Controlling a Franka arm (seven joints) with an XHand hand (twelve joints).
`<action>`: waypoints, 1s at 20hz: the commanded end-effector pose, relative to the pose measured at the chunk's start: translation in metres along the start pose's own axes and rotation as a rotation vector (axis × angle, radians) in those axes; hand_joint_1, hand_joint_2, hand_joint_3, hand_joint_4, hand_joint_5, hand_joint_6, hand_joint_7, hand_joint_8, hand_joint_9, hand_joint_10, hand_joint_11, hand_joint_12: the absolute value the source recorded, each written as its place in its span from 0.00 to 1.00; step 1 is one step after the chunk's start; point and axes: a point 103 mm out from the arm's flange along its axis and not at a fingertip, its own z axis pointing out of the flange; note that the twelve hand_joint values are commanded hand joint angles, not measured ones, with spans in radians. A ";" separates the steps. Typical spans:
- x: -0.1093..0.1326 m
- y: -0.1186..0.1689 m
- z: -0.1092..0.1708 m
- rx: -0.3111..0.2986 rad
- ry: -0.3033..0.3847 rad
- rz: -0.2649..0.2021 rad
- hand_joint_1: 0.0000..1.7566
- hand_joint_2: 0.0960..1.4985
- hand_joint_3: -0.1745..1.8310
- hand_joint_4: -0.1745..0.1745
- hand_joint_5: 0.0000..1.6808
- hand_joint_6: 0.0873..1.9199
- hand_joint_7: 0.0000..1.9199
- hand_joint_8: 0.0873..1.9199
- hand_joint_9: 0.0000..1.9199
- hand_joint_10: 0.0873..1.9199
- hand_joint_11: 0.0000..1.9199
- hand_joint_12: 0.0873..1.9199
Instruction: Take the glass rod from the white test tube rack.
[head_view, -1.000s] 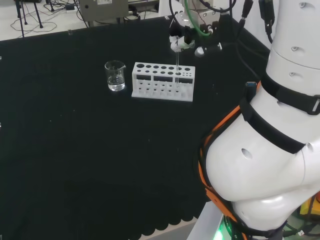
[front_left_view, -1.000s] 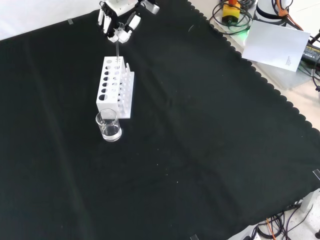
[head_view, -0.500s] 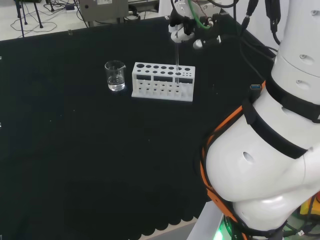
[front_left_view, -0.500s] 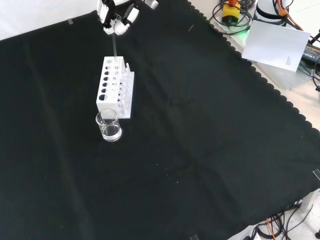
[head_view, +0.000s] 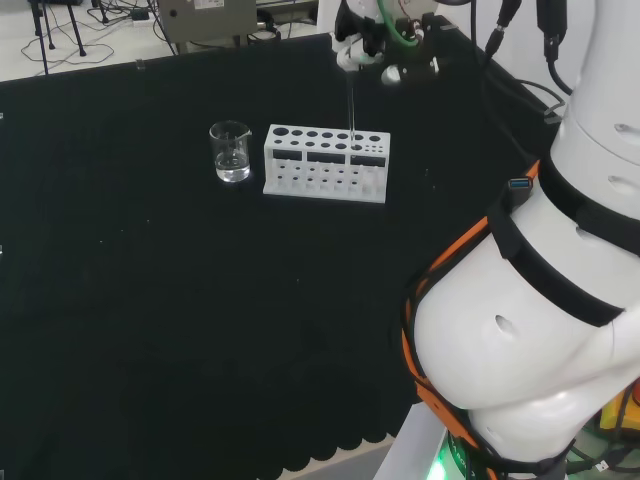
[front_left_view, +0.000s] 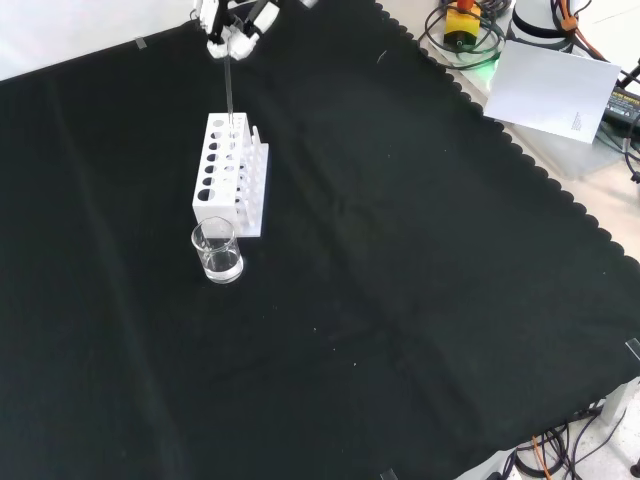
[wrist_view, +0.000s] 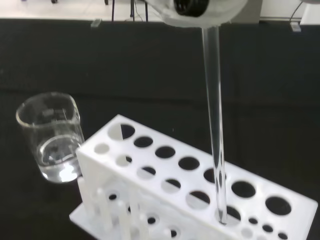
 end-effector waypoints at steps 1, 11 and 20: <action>0.003 -0.016 -0.030 -0.002 -0.003 0.021 0.74 0.66 0.13 0.00 0.69 0.17 0.59 0.53 0.89 0.29 0.62 0.42; 0.012 -0.024 -0.063 -0.050 -0.012 0.003 0.74 0.66 0.12 0.00 0.69 0.17 0.59 0.54 0.89 0.28 0.63 0.42; 0.024 -0.024 -0.066 -0.069 -0.007 -0.023 0.74 0.67 0.11 0.00 0.69 0.17 0.59 0.53 0.89 0.28 0.63 0.42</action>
